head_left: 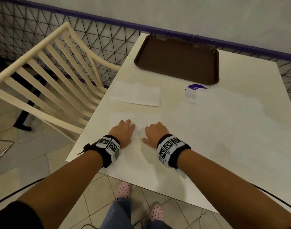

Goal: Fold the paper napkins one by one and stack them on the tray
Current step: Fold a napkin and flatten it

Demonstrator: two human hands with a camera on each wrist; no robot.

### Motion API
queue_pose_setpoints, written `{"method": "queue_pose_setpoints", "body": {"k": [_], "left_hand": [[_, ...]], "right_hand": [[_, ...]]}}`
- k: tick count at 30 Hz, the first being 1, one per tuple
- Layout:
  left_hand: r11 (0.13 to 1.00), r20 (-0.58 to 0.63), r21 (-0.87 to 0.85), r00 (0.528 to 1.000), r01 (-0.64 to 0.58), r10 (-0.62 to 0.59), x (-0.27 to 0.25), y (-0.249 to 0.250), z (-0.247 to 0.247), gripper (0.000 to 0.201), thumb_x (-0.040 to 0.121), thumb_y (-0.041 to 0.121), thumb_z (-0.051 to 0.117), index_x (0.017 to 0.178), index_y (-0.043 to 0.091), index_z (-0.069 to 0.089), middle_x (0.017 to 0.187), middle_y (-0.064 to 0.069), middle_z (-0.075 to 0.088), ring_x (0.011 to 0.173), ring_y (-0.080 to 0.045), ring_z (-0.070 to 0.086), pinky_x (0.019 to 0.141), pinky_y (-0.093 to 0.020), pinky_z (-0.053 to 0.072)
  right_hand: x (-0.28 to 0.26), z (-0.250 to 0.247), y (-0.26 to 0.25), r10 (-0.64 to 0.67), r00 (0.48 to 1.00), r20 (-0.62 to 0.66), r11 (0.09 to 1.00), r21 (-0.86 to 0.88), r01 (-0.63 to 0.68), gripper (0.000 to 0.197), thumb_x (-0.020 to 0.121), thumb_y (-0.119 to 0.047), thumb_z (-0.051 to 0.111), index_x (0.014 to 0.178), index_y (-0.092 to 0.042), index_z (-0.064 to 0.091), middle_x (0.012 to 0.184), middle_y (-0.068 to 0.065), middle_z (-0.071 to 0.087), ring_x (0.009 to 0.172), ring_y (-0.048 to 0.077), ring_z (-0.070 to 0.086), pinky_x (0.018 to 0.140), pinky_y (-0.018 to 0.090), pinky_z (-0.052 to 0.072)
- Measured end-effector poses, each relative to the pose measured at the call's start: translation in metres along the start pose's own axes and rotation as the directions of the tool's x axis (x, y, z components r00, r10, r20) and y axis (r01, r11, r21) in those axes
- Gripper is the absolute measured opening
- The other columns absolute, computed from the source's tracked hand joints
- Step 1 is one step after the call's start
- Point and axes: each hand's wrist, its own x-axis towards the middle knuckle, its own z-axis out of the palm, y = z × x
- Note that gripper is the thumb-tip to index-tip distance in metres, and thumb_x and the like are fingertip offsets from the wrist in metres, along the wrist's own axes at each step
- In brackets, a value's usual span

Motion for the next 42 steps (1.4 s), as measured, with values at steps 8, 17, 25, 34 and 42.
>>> {"method": "queue_pose_setpoints", "body": {"k": [8, 17, 25, 34, 42], "left_hand": [[0.989, -0.259, 0.128, 0.96, -0.071, 0.102, 0.02, -0.01, 0.006, 0.061, 0.008, 0.016, 0.088, 0.066, 0.012, 0.068, 0.053, -0.005, 0.058, 0.034, -0.016, 0.049, 0.029, -0.007, 0.025], [0.967, -0.05, 0.163, 0.978, -0.194, 0.205, 0.01, -0.02, -0.031, 0.044, 0.078, 0.019, 0.069, 0.118, 0.003, 0.058, 0.099, -0.015, 0.062, 0.08, -0.025, 0.065, 0.061, -0.026, 0.051], [0.943, -0.094, 0.223, 0.958, -0.246, 0.272, 0.055, -0.074, -0.09, 0.045, 0.104, 0.023, 0.02, 0.148, 0.018, 0.014, 0.139, -0.007, 0.043, 0.124, -0.025, 0.047, 0.098, -0.037, 0.042], [0.957, -0.251, 0.229, 0.939, -0.18, 0.236, 0.106, -0.125, -0.151, 0.045, 0.102, 0.018, 0.025, 0.147, 0.018, 0.019, 0.127, -0.014, 0.055, 0.111, -0.031, 0.056, 0.089, -0.041, 0.048], [0.899, -0.254, 0.264, 0.874, -0.348, 0.413, 0.119, -0.135, -0.078, 0.055, 0.082, 0.007, 0.068, 0.132, -0.004, 0.047, 0.136, -0.021, 0.049, 0.113, -0.035, 0.059, 0.096, -0.041, 0.046]], "right_hand": [[0.009, 0.007, -0.014, -0.104, 0.995, -0.002, 0.995, -0.004, 0.104, 0.038, 0.1, -0.017, 0.025, 0.125, -0.009, 0.052, 0.063, 0.004, 0.022, 0.085, 0.026, 0.046, 0.103, 0.049, 0.029], [0.008, -0.007, 0.004, -0.036, 0.996, -0.086, 0.995, -0.092, 0.028, 0.031, 0.096, -0.002, 0.031, 0.123, 0.002, 0.046, 0.12, 0.014, 0.059, 0.111, 0.03, 0.057, 0.113, 0.047, 0.02], [0.034, -0.082, 0.057, 0.029, 0.969, -0.244, 1.0, 0.004, -0.029, 0.038, 0.095, 0.0, 0.031, 0.13, -0.007, 0.047, 0.126, 0.013, 0.058, 0.114, 0.031, 0.057, 0.09, 0.037, 0.045], [0.069, -0.135, 0.079, 0.223, 0.925, -0.307, 0.97, 0.163, -0.179, 0.051, 0.094, 0.006, 0.03, 0.142, -0.01, 0.031, 0.145, 0.01, 0.039, 0.127, 0.034, 0.045, 0.1, 0.042, 0.04], [0.093, -0.067, 0.06, 0.175, 0.967, -0.184, 0.971, 0.194, -0.139, 0.063, 0.094, 0.009, 0.026, 0.15, -0.01, 0.006, 0.159, 0.006, 0.003, 0.145, 0.024, 0.015, 0.118, 0.031, 0.012]]}}
